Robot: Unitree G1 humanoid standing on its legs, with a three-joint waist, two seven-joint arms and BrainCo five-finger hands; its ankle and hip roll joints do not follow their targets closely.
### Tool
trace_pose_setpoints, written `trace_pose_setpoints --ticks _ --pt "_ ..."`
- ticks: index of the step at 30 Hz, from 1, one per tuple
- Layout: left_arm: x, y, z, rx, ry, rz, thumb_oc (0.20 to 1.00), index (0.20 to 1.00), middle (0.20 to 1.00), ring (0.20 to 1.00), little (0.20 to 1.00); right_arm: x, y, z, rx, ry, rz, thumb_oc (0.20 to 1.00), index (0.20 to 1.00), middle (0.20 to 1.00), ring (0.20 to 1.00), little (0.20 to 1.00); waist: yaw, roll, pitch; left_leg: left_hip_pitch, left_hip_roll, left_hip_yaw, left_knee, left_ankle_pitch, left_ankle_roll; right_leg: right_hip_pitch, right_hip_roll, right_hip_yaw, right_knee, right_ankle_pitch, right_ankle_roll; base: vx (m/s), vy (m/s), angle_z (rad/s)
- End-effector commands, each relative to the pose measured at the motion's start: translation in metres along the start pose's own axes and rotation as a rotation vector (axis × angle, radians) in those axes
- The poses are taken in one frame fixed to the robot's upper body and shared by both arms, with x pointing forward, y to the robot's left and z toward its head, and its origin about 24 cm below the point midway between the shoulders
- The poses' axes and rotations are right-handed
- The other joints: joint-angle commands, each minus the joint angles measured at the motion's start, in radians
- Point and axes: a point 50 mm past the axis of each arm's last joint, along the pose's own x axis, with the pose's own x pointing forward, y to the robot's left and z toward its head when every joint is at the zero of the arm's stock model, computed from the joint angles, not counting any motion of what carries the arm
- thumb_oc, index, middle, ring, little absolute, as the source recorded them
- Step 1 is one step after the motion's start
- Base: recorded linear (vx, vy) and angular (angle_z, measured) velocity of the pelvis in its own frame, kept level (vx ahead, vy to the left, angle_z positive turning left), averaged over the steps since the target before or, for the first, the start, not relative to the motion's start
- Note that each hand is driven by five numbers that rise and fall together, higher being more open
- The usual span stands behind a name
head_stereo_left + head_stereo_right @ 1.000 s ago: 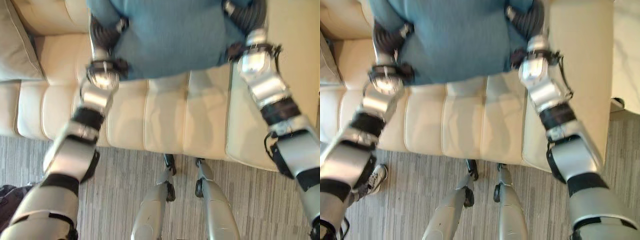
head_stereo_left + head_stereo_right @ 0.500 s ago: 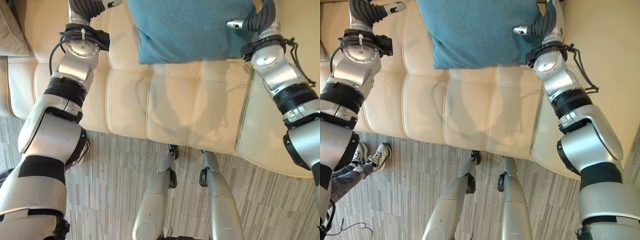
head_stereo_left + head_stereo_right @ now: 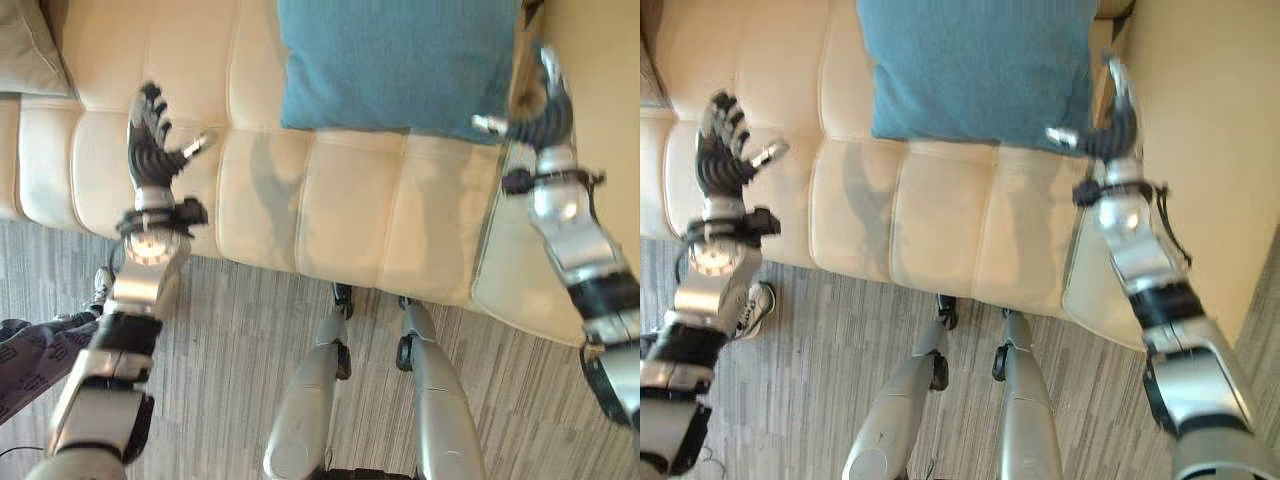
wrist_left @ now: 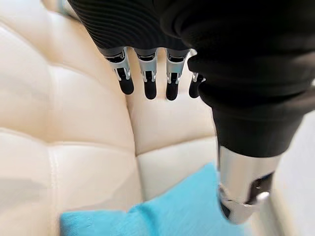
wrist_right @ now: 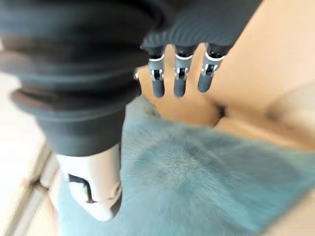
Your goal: Pick up all the scattered cushions and arrange them neatly on the sofa.
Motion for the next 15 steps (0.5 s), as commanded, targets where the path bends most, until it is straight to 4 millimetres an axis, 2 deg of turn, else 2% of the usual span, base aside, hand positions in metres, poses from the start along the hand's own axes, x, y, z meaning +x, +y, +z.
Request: trace_pose_setpoints --ticks 1,2,3,4,5,7,9,10,11,12,13,14,15 --pt "-0.021 0.015 -0.017 0.033 0.049 -0.01 1.0 1.0 1.0 1.0 1.0 -0.033 0.002 -0.008 0.145 -0.013 0.033 1.0 1.0 1.0 1.0 1.0 -0.015 -0.054 -0.082 0.011 -0.023 0.011 0.09 -0.135 -0.058 0.052 -0.036 0.01 0.07 -0.152 0.105 0.05 -0.009 0.04" --pt "-0.038 0.024 -0.031 0.054 0.113 -0.001 1.0 1.0 1.0 1.0 1.0 -0.052 0.003 -0.022 0.182 0.051 0.044 1.0 1.0 1.0 1.0 1.0 -0.02 -0.064 -0.095 0.035 -0.02 0.014 0.101 -0.15 -0.057 0.082 -0.039 0.008 0.067 -0.155 0.106 0.04 -0.001 0.05" --pt "-0.039 0.024 -0.031 0.056 0.117 -0.002 1.0 1.0 1.0 1.0 1.0 -0.054 0.003 -0.023 0.182 0.056 0.046 1.0 1.0 1.0 1.0 1.0 -0.018 -0.064 -0.096 0.04 -0.02 0.014 0.1 -0.151 -0.057 0.087 -0.039 0.008 0.065 -0.155 0.106 0.06 0.017 -0.01" --pt "-0.075 0.049 -0.056 0.12 0.263 0.023 1.0 1.0 1.0 1.0 1.0 -0.095 0.0 -0.051 0.121 0.19 0.11 1.0 1.0 1.0 1.0 1.0 -0.031 -0.088 -0.124 0.097 -0.011 0.022 0.117 -0.175 -0.055 0.152 -0.042 0.004 0.056 -0.16 0.111 0.08 0.028 -0.08" --pt "-0.092 0.058 -0.067 0.141 0.341 0.02 1.0 1.0 1.0 1.0 1.0 -0.112 0.002 -0.061 0.093 0.256 0.159 1.0 1.0 1.0 1.0 1.0 -0.035 -0.095 -0.142 0.118 -0.011 0.022 0.123 -0.182 -0.05 0.183 -0.042 0.004 0.05 -0.16 0.112 0.08 0.082 -0.11" --pt "-0.157 0.082 -0.104 0.306 0.641 -0.062 1.0 1.0 1.0 1.0 1.0 -0.187 0.013 -0.103 0.073 0.553 0.312 1.0 1.0 1.0 1.0 1.0 -0.064 -0.118 -0.213 0.231 -0.007 0.052 0.098 -0.195 -0.043 0.282 -0.026 0.03 0.004 -0.142 0.13 0.09 0.165 -0.18" --pt "-0.184 0.088 -0.116 0.348 0.757 -0.086 1.0 1.0 1.0 1.0 1.0 -0.217 0.018 -0.119 0.04 0.686 0.375 1.0 1.0 1.0 1.0 1.0 -0.079 -0.124 -0.242 0.293 -0.006 0.077 0.05 -0.187 -0.043 0.314 -0.02 0.036 -0.02 -0.121 0.145 0.0 0.124 -0.37" --pt "-0.184 0.088 -0.116 0.348 0.757 -0.086 1.0 1.0 1.0 1.0 1.0 -0.217 0.018 -0.119 0.041 0.686 0.375 1.0 1.0 1.0 1.0 1.0 -0.079 -0.125 -0.244 0.291 -0.007 0.078 0.048 -0.184 -0.042 0.312 -0.021 0.037 -0.022 -0.118 0.145 -0.06 0.087 -0.42" --pt "-0.199 0.092 -0.124 0.371 0.825 -0.09 1.0 1.0 1.0 1.0 1.0 -0.241 0.023 -0.129 0.017 0.781 0.438 1.0 1.0 1.0 1.0 1.0 -0.087 -0.132 -0.268 0.333 -0.005 0.102 0.01 -0.174 -0.042 0.322 -0.018 0.047 -0.02 -0.088 0.16 -0.11 0.064 -0.6" --pt "-0.204 0.092 -0.126 0.369 0.846 -0.094 1.0 1.0 1.0 1.0 1.0 -0.248 0.027 -0.132 0.01 0.811 0.462 1.0 1.0 1.0 1.0 1.0 -0.089 -0.133 -0.271 0.347 0.003 0.109 -0.004 -0.166 -0.042 0.312 -0.017 0.049 0.003 -0.081 0.169 -0.28 0.078 -0.78" --pt "-0.205 0.091 -0.127 0.386 0.853 -0.11 1.0 1.0 1.0 1.0 1.0 -0.26 0.031 -0.135 0.015 0.856 0.475 1.0 1.0 1.0 1.0 1.0 -0.085 -0.125 -0.26 0.365 0.028 0.117 -0.013 -0.144 -0.04 0.323 -0.014 0.039 0.118 -0.133 0.171 -0.25 0.025 -0.81" --pt "-0.205 0.091 -0.127 0.386 0.853 -0.11 1.0 1.0 1.0 1.0 1.0 -0.26 0.031 -0.135 0.015 0.856 0.474 1.0 1.0 1.0 1.0 1.0 -0.085 -0.126 -0.262 0.362 0.028 0.118 -0.013 -0.142 -0.04 0.32 -0.014 0.04 0.118 -0.132 0.17 -0.29 0.028 -0.42" --pt "-0.204 0.092 -0.127 0.402 0.852 -0.122 1.0 1.0 1.0 1.0 1.0 -0.265 0.032 -0.136 0.023 0.876 0.477 1.0 1.0 1.0 1.0 1.0 -0.079 -0.117 -0.258 0.361 0.042 0.124 -0.008 -0.132 -0.035 0.326 -0.012 0.032 0.217 -0.168 0.166 -0.26 0.012 -0.18"
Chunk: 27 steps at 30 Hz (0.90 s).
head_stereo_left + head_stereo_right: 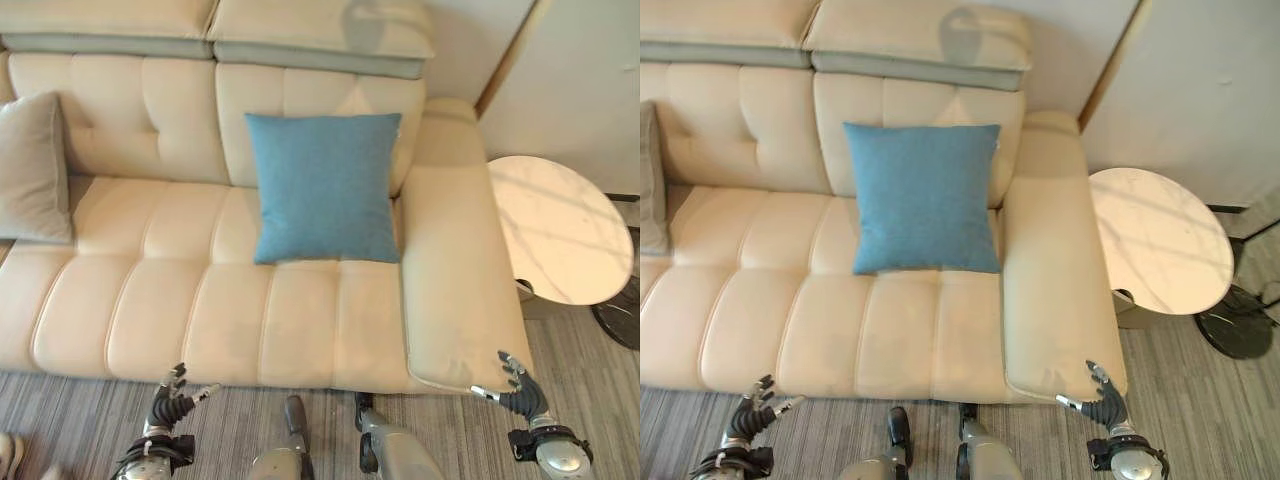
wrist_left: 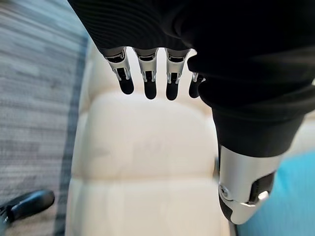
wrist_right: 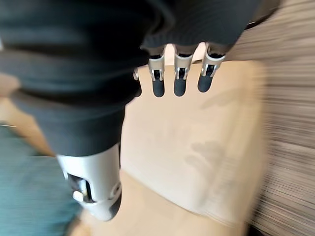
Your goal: Pick up all the scattered cushions and arrange them neatly on the sofa.
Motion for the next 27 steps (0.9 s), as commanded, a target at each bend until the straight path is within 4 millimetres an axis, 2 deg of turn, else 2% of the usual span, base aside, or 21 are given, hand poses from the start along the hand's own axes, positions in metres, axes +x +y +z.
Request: trace_pose_setpoints --ticks 1,2,4,6,7,9,11,12,14,17,18,19,21,23,27 --pt "0.009 0.015 0.027 0.092 -0.106 0.019 1.0 1.0 1.0 1.0 1.0 0.006 -0.005 0.026 -0.023 -0.115 -0.001 1.0 1.0 1.0 1.0 1.0 0.006 0.047 -0.006 0.01 0.028 -0.019 0.016 -0.029 -0.077 0.068 -0.014 0.003 0.393 -0.162 -0.008 -0.26 0.012 -0.07" --pt "0.01 0.015 0.027 0.092 -0.106 0.019 1.0 1.0 1.0 1.0 1.0 0.006 -0.005 0.026 -0.023 -0.115 -0.001 1.0 1.0 1.0 1.0 1.0 0.007 0.047 -0.007 0.008 0.029 -0.018 0.015 -0.028 -0.077 0.065 -0.013 0.004 0.392 -0.16 -0.008 -0.24 -0.006 -0.17" --pt "0.007 0.017 0.02 0.126 -0.081 0.021 1.0 1.0 1.0 1.0 1.0 0.004 -0.005 0.022 -0.028 -0.103 0.001 1.0 1.0 1.0 1.0 1.0 0.014 0.043 -0.023 0.003 0.029 -0.02 0.012 -0.01 -0.078 0.104 0.005 0.03 0.492 -0.174 -0.009 -0.22 -0.039 -0.07" --pt "0.006 0.017 0.018 0.148 -0.071 0.03 1.0 1.0 1.0 1.0 1.0 0.004 -0.009 0.023 -0.044 -0.106 -0.019 1.0 1.0 1.0 1.0 1.0 0.023 0.041 -0.029 -0.011 0.034 -0.018 0.012 0.001 -0.08 0.116 0.02 0.043 0.498 -0.171 -0.011 -0.24 -0.078 0.01" --pt "0.008 0.012 0.022 0.137 -0.094 0.019 1.0 1.0 1.0 1.0 1.0 0.007 -0.011 0.033 -0.03 -0.142 -0.024 1.0 1.0 1.0 1.0 1.0 0.042 0.027 -0.034 -0.054 0.025 -0.015 0.012 0.043 -0.1 0.191 0.05 0.058 0.341 -0.247 -0.042 -0.29 -0.134 -0.03" --pt "0.01 0.01 0.022 0.125 -0.092 0.022 1.0 1.0 1.0 1.0 1.0 0.011 -0.013 0.038 -0.01 -0.149 -0.032 1.0 1.0 1.0 1.0 1.0 0.054 0.026 -0.041 -0.116 0.033 -0.012 0.013 0.079 -0.114 0.247 0.089 0.085 0.176 -0.313 -0.084 -0.36 -0.176 -0.13" --pt "0.01 0.007 0.025 0.115 -0.099 0.018 1.0 1.0 1.0 1.0 1.0 0.014 -0.019 0.041 -0.008 -0.154 -0.05 1.0 1.0 1.0 1.0 1.0 0.062 0.035 -0.032 -0.175 0.044 -0.02 0.024 0.123 -0.147 0.254 0.105 0.09 0.094 -0.31 -0.103 -0.36 -0.119 -0.06" --pt "0.012 0.006 0.027 0.113 -0.104 0.02 1.0 1.0 1.0 1.0 1.0 0.016 -0.022 0.043 -0.02 -0.151 -0.058 1.0 1.0 1.0 1.0 1.0 0.065 0.038 -0.019 -0.203 0.046 -0.049 0.047 0.127 -0.167 0.238 0.109 0.099 0.084 -0.294 -0.11 -0.46 -0.07 0.02" --pt "0.014 0.002 0.031 0.117 -0.121 0.008 1.0 1.0 1.0 1.0 1.0 0.019 -0.025 0.047 -0.029 -0.16 -0.064 1.0 1.0 1.0 1.0 1.0 0.06 0.028 0.009 -0.23 0.017 -0.136 0.152 0.06 -0.162 0.206 0.087 0.084 0.065 -0.254 -0.108 -0.49 -0.031 -0.01" --pt "0.012 -0.001 0.028 0.107 -0.112 -0.004 1.0 1.0 1.0 1.0 1.0 0.017 -0.025 0.041 -0.016 -0.14 -0.064 1.0 1.0 1.0 1.0 1.0 0.039 -0.003 0.004 -0.174 0.015 -0.148 0.242 -0.055 -0.133 0.185 0.042 0.065 0.033 -0.203 -0.095 -0.28 -0.007 0.08" --pt "0.012 -0.001 0.028 0.107 -0.113 -0.004 1.0 1.0 1.0 1.0 1.0 0.017 -0.025 0.041 -0.016 -0.14 -0.064 1.0 1.0 1.0 1.0 1.0 0.039 -0.003 0.001 -0.177 0.015 -0.148 0.241 -0.052 -0.133 0.181 0.043 0.065 0.032 -0.201 -0.096 -0.17 0.001 0.07" --pt "0.012 -0.004 0.024 0.079 -0.095 -0.005 1.0 1.0 1.0 1.0 1.0 0.016 -0.024 0.037 -0.004 -0.124 -0.061 1.0 1.0 1.0 1.0 1.0 0.029 -0.019 -0.008 -0.102 0.007 -0.176 0.276 -0.131 -0.125 0.175 0.028 0.062 0.008 -0.17 -0.091 -0.14 0.009 0.08" --pt "0.012 -0.007 0.023 0.067 -0.092 -0.012 1.0 1.0 1.0 1.0 1.0 0.016 -0.023 0.034 0.008 -0.112 -0.059 1.0 1.0 1.0 1.0 1.0 0.022 -0.018 -0.02 -0.067 0.011 -0.179 0.261 -0.143 -0.125 0.173 0.028 0.057 -0.001 -0.164 -0.089 -0.07 0.028 0.05" --pt "0.012 -0.014 0.019 0.068 -0.072 -0.031 1.0 1.0 1.0 1.0 1.0 0.015 -0.02 0.022 0.047 -0.061 -0.068 1.0 1.0 1.0 1.0 1.0 0.004 0.003 -0.06 0.005 0.024 -0.159 0.157 -0.127 -0.128 0.179 0.045 0.039 -0.022 -0.162 -0.082 -0.01 0.056 0.26" --pt "0.012 -0.016 0.015 0.069 -0.052 -0.032 1.0 1.0 1.0 1.0 1.0 0.017 -0.015 0.015 0.094 -0.02 -0.076 1.0 1.0 1.0 1.0 1.0 0.0 0.003 -0.077 0.046 0.016 -0.165 0.09 -0.112 -0.125 0.189 0.052 0.044 -0.026 -0.152 -0.08 -0.03 0.019 0.14"
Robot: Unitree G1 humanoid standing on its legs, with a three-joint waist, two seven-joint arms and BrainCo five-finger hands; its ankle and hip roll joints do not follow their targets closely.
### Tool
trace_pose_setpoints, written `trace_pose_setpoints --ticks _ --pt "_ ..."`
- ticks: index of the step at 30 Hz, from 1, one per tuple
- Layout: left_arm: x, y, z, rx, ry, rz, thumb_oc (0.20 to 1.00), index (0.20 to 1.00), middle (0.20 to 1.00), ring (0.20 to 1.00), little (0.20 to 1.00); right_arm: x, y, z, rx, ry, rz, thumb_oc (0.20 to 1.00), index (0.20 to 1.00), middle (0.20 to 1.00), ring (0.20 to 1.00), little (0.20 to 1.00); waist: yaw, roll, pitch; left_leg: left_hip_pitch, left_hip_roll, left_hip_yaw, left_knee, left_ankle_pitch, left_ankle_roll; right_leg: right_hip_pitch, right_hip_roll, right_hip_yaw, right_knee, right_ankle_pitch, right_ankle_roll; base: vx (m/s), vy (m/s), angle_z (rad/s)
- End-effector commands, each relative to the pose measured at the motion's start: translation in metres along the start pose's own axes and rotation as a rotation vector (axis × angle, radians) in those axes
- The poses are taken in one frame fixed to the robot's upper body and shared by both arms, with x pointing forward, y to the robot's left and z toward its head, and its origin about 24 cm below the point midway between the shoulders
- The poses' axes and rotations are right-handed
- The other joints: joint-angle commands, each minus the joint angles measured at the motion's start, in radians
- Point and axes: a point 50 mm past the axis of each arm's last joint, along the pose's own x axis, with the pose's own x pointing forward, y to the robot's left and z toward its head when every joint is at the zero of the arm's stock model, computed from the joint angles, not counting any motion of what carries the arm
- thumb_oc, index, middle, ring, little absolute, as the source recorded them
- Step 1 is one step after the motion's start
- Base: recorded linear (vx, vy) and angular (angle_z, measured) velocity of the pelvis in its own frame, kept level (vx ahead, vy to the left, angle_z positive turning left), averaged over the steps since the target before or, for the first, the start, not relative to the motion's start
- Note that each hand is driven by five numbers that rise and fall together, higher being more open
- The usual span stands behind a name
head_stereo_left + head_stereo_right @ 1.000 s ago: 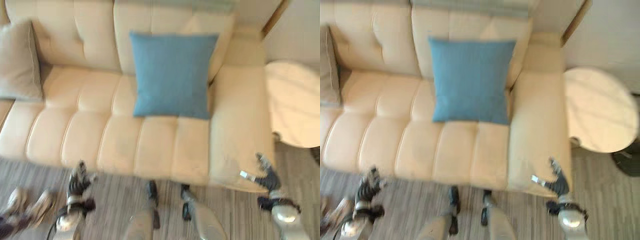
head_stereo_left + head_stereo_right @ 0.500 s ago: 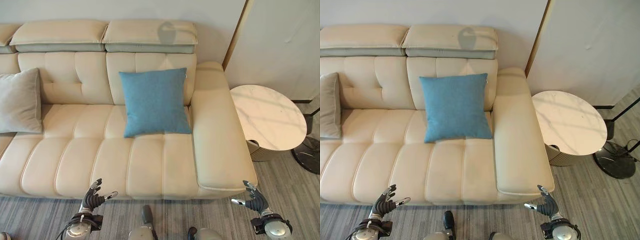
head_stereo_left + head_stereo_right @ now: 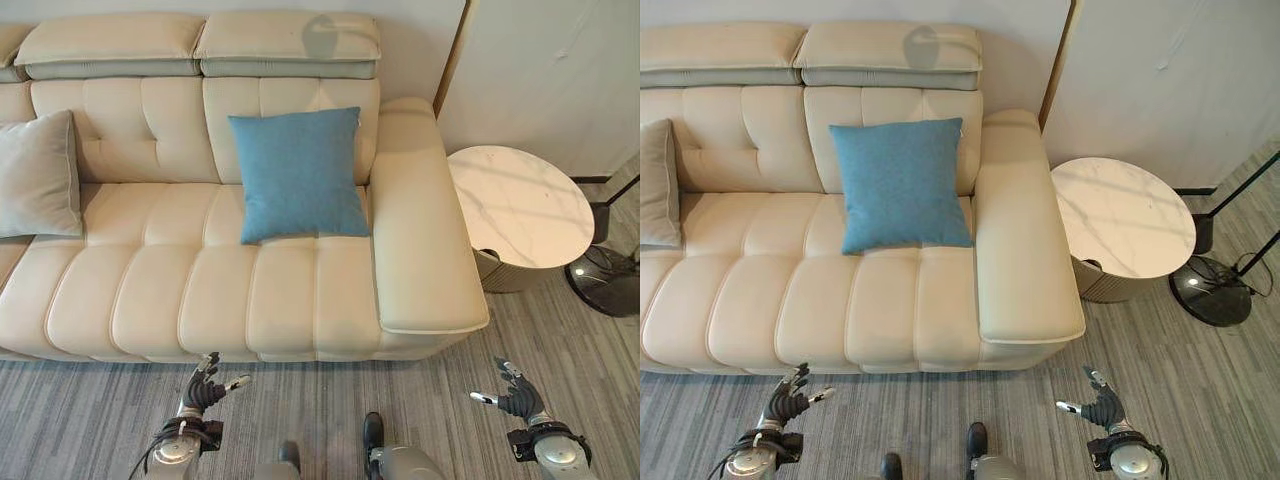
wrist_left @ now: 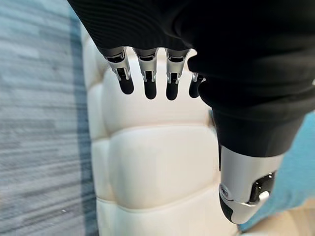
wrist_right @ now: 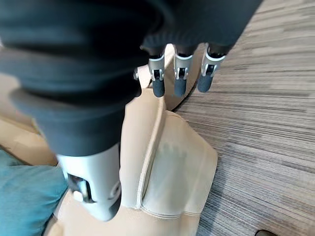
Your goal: Pick up all the scattered cushions and arrange them neatly on the sofa.
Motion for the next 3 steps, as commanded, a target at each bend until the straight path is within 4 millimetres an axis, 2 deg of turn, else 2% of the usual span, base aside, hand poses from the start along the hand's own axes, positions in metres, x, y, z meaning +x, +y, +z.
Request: trace_pose_setpoints --ticks 1,3 --pt "-0.004 0.016 -0.001 0.027 -0.019 0.045 1.0 1.0 1.0 1.0 1.0 0.003 -0.007 0.008 0.053 -0.04 -0.042 1.0 1.0 1.0 1.0 1.0 0.01 -0.028 -0.046 -0.071 -0.045 0.002 0.064 -0.025 0.017 0.055 0.021 0.025 -0.033 -0.091 0.059 0.0 0.0 0.0" --pt "-0.007 0.016 -0.011 0.026 0.026 0.042 1.0 1.0 1.0 1.0 1.0 0.003 -0.006 0.003 0.067 -0.012 -0.041 1.0 1.0 1.0 1.0 1.0 0.014 -0.025 -0.057 -0.034 -0.049 0.01 0.028 -0.023 0.023 0.075 0.023 0.03 -0.04 -0.089 0.063 -0.01 0.056 0.06"
